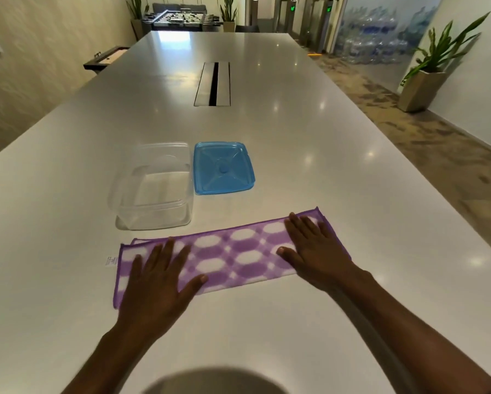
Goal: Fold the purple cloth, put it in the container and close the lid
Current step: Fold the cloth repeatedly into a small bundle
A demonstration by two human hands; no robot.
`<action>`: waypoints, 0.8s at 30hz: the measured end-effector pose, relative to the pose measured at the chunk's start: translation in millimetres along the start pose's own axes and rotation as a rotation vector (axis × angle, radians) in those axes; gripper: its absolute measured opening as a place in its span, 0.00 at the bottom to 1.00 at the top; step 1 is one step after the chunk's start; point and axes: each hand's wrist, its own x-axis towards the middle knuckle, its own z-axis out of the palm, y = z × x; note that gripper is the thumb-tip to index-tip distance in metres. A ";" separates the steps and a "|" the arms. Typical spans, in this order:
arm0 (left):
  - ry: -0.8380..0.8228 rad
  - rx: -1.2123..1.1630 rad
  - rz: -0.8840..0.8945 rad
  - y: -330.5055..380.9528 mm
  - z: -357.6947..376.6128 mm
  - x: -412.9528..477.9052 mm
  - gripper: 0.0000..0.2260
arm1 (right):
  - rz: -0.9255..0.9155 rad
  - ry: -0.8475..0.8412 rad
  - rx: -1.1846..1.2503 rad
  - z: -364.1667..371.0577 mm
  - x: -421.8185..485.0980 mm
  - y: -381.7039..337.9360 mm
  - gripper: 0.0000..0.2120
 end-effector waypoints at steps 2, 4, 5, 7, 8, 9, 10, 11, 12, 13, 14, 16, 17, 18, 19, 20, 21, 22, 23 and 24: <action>0.007 0.012 -0.057 -13.5 -2.4 -6.4 0.37 | 0.047 0.011 -0.017 -0.1 -1.6 14.9 0.42; 0.017 0.007 -0.113 -27.9 -3.9 -12.0 0.37 | 0.093 0.012 -0.006 0.8 -2.3 28.6 0.43; 0.019 -0.003 -0.138 -33.3 -4.2 -14.5 0.37 | 0.116 0.014 -0.001 1.5 -3.4 35.8 0.44; 0.020 -0.016 -0.184 -43.2 -5.7 -20.5 0.38 | 0.141 0.022 -0.002 2.4 -5.1 43.5 0.46; 0.012 -0.016 -0.198 -46.3 -7.0 -23.3 0.39 | 0.146 0.021 -0.001 2.1 -5.1 44.1 0.46; 0.003 -0.017 -0.200 -47.2 -7.5 -24.6 0.40 | 0.147 0.019 0.002 0.2 -5.6 43.8 0.46; -0.005 -0.029 -0.198 -46.2 -8.0 -24.4 0.40 | 0.145 0.021 0.007 -3.6 -6.8 41.7 0.45; -0.008 -0.055 -0.206 -47.7 -10.1 -26.3 0.40 | 0.133 0.047 0.023 -7.1 -6.5 34.9 0.43; -0.009 -0.102 -0.212 -44.7 -11.2 -24.4 0.40 | 0.139 0.106 0.049 -11.2 -9.2 32.0 0.39; 0.000 -0.162 -0.223 -42.4 -12.9 -22.7 0.40 | 0.163 0.196 0.082 -14.8 -13.4 27.6 0.35; 0.022 -0.222 -0.234 -40.9 -14.9 -21.5 0.39 | 0.223 0.301 0.128 -18.2 -19.1 22.7 0.29; 0.091 -0.306 -0.236 -38.5 -18.5 -19.1 0.37 | 0.416 0.451 0.225 -25.3 -32.4 14.6 0.23; 0.124 -0.310 -0.226 -37.4 -20.0 -17.1 0.36 | 0.502 0.458 0.249 -28.1 -38.9 12.8 0.23; 0.148 -0.292 -0.216 -37.7 -21.4 -15.7 0.35 | 0.563 0.420 0.241 -30.4 -43.5 11.2 0.22; 0.158 -0.262 -0.202 -38.0 -22.5 -13.1 0.35 | 0.601 0.362 0.215 -32.2 -46.5 11.0 0.21; 0.156 -0.234 -0.185 -37.9 -23.1 -11.1 0.35 | 0.627 0.301 0.203 -33.5 -48.3 10.6 0.20; 0.145 -0.215 -0.167 -37.5 -23.2 -9.3 0.36 | 0.648 0.252 0.217 -35.1 -48.5 10.4 0.19; 0.128 -0.208 -0.151 -37.1 -22.7 -8.3 0.38 | 0.660 0.219 0.245 -36.9 -47.6 10.0 0.19; 0.113 -0.206 -0.139 -37.9 -21.7 -8.2 0.39 | 0.664 0.200 0.274 -37.8 -46.0 8.9 0.19; 0.101 -0.207 -0.132 -39.2 -20.2 -8.5 0.41 | 0.664 0.191 0.296 -38.0 -44.3 9.0 0.18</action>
